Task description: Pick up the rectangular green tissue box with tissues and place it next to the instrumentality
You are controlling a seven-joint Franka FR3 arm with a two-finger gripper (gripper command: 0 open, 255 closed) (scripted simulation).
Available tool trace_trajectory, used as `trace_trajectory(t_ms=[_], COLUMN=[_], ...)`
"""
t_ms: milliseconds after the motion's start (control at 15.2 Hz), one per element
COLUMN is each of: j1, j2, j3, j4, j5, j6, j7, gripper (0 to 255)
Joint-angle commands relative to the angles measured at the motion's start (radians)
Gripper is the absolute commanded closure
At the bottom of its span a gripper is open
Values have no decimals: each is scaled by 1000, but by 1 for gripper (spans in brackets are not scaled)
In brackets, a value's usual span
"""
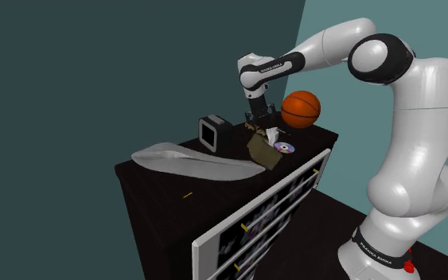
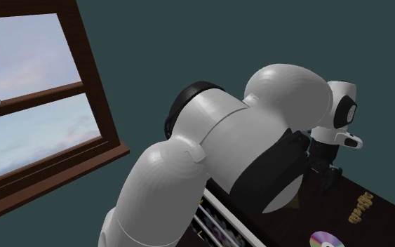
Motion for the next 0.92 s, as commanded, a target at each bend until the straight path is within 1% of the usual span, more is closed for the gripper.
trace_trajectory(t_ms=[0, 66, 330, 858], j1=[0, 0, 34, 34], j2=[0, 0, 24, 24], j3=[0, 0, 8, 8], j4=[0, 0, 153, 153], j5=[0, 0, 4, 4], j6=[0, 0, -131, -131], j7=[0, 0, -12, -12], gripper=[0, 0, 0, 0])
